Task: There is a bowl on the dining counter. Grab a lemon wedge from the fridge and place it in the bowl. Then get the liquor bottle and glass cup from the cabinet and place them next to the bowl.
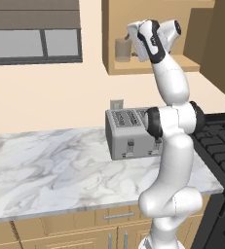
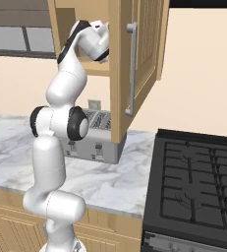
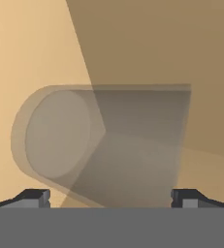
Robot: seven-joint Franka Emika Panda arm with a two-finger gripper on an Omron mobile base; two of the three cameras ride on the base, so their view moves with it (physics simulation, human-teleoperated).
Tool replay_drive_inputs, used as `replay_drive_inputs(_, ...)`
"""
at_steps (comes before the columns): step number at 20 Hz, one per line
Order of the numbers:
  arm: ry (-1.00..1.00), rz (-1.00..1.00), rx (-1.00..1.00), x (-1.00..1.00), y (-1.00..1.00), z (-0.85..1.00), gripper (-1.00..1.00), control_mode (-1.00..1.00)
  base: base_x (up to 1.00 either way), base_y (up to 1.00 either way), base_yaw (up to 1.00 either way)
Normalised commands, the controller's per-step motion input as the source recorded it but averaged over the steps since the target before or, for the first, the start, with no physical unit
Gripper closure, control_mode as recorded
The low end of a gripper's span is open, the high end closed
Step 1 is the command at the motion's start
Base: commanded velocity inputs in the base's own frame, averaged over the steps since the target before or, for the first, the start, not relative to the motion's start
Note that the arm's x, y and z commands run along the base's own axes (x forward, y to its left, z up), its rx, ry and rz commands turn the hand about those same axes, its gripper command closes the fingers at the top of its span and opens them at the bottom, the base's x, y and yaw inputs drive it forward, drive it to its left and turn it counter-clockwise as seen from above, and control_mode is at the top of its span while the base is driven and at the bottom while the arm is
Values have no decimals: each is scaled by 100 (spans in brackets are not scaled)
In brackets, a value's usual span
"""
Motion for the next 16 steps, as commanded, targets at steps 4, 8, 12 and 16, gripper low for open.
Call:
replay_drive_inputs(4, 11, 6, -13, 3, 18, -23, -100, -100, 0, 0, 0)
replay_drive_inputs(8, 14, 7, -12, 3, 18, -26, -100, -100, 0, 0, 0)
replay_drive_inputs(12, 13, 6, -11, 1, 18, -30, 100, -100, 0, 0, 0)
replay_drive_inputs(16, 8, 4, -8, 2, 16, -34, 100, -100, 0, 0, 0)
